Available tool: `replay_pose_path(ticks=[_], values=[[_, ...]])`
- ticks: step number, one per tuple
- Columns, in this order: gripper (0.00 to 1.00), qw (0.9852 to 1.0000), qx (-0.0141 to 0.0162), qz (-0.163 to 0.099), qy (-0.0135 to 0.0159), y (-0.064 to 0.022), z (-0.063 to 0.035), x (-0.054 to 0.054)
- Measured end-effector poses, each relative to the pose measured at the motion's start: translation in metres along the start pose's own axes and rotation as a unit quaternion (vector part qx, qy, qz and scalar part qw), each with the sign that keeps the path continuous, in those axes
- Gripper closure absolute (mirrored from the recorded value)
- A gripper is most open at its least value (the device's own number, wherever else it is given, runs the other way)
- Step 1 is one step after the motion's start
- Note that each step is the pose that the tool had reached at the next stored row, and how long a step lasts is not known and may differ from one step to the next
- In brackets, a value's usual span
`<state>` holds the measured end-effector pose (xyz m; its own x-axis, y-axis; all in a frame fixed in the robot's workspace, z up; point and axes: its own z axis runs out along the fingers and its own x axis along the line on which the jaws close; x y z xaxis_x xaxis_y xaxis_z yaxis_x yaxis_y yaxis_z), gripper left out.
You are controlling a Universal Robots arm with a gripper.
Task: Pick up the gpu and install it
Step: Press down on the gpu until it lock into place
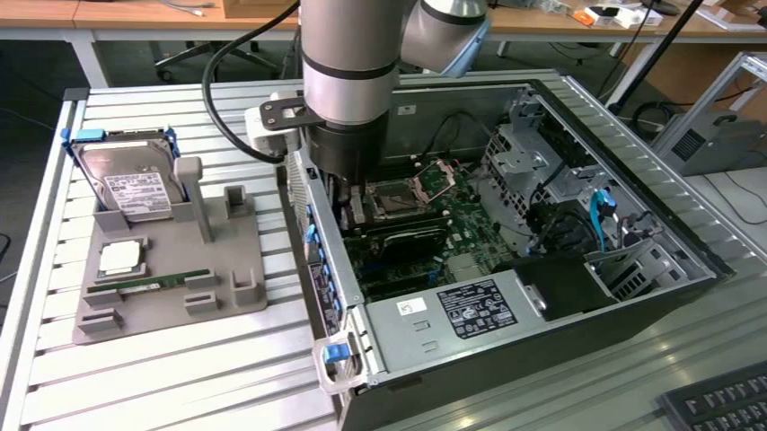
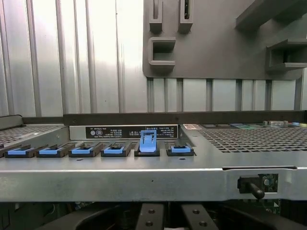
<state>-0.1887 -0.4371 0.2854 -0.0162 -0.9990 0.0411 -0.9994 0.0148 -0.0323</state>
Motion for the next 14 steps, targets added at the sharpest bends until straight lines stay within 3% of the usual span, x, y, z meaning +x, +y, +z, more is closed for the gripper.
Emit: replay_pose_path(ticks=[14], values=[[0.89,1.0,0.0002,0.0,0.0,0.0053,-0.0002,0.0001]])
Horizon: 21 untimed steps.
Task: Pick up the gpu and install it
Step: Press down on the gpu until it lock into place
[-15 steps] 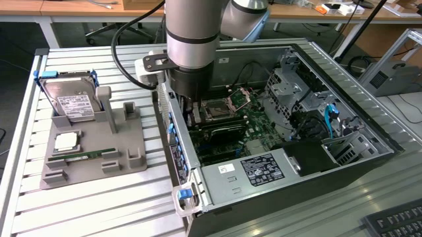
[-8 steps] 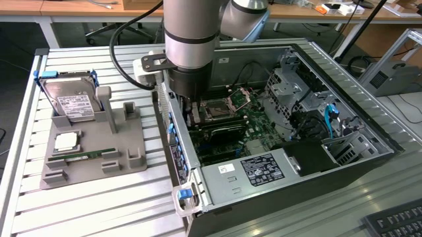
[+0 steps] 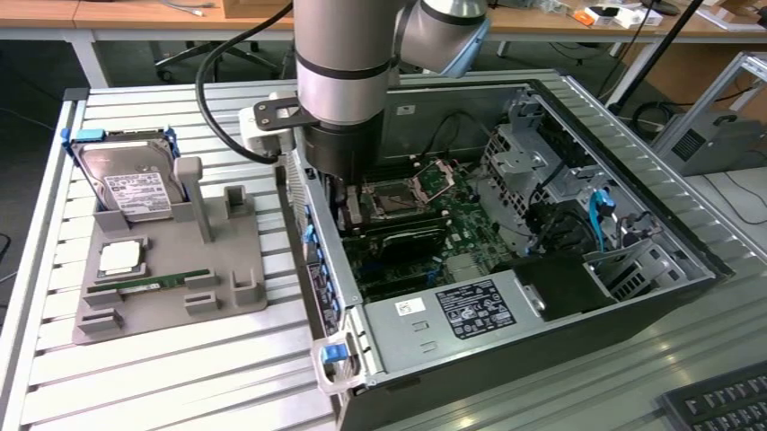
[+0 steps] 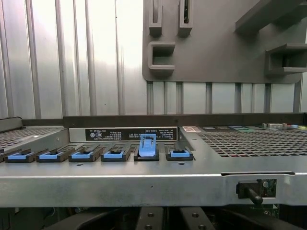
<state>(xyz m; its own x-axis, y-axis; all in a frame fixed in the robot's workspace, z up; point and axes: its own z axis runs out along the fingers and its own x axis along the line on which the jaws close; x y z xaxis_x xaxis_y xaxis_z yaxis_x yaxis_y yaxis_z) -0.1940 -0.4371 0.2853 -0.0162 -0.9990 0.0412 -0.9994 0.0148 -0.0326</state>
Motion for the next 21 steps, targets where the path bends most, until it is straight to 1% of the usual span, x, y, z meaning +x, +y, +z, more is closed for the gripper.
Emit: replay_pose_path(ticks=[8,16,17,21], values=[[0.89,1.0,0.0,0.0,0.0,0.0022,0.0005,0.0],[0.89,1.0,0.0,0.0,-0.0001,0.0012,0.0006,0.0],[0.89,1.0,0.0,0.0,-0.0003,0.0012,-0.0002,0.0],[0.89,1.0,0.0,0.0,0.0,0.0009,-0.0095,0.0]])
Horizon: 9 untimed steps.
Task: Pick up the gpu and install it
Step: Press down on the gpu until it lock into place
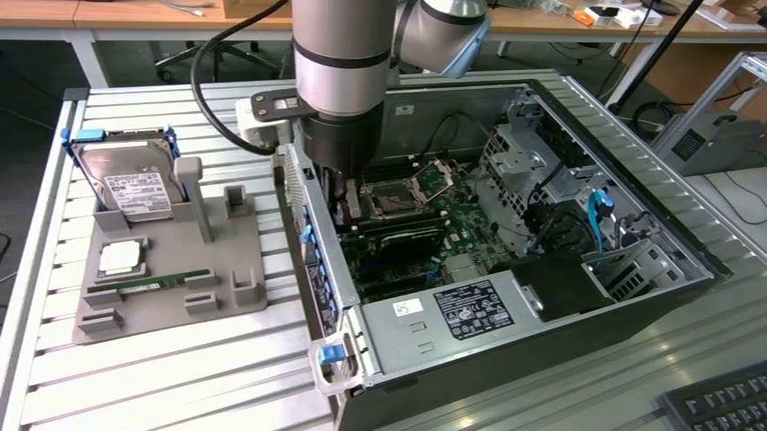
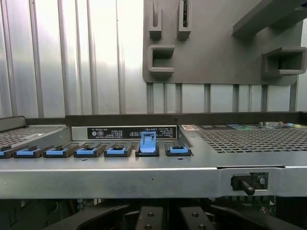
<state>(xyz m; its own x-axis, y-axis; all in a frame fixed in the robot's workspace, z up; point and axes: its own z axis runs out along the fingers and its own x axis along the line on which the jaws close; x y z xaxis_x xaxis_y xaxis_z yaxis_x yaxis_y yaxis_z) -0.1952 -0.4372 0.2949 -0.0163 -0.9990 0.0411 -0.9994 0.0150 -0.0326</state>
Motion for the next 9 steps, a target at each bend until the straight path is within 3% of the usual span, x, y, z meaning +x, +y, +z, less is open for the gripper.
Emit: replay_pose_path(ticks=[9], values=[[0.89,1.0,0.0,0.0,-0.0037,0.0005,-0.0023,0.0033]])
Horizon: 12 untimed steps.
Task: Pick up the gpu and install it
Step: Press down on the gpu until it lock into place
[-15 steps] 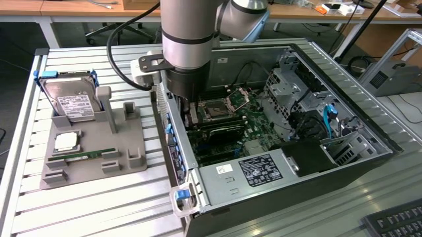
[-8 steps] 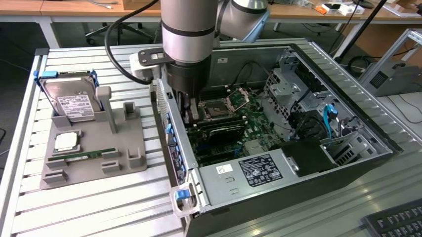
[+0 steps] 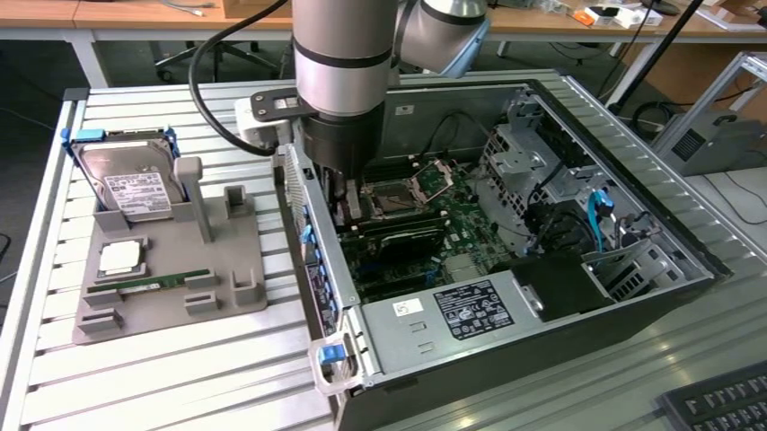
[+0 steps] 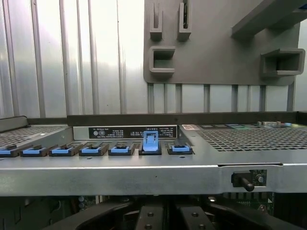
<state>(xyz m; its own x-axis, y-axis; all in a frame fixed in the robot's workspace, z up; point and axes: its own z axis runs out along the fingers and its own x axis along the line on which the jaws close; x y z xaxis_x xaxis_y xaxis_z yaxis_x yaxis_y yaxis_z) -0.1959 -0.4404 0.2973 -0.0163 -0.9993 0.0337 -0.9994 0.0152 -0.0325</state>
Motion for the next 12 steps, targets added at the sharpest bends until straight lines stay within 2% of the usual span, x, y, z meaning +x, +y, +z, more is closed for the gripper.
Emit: replay_pose_path(ticks=[12], values=[[0.89,1.0,0.0,0.0,0.0,0.0013,0.0,0.0003]])
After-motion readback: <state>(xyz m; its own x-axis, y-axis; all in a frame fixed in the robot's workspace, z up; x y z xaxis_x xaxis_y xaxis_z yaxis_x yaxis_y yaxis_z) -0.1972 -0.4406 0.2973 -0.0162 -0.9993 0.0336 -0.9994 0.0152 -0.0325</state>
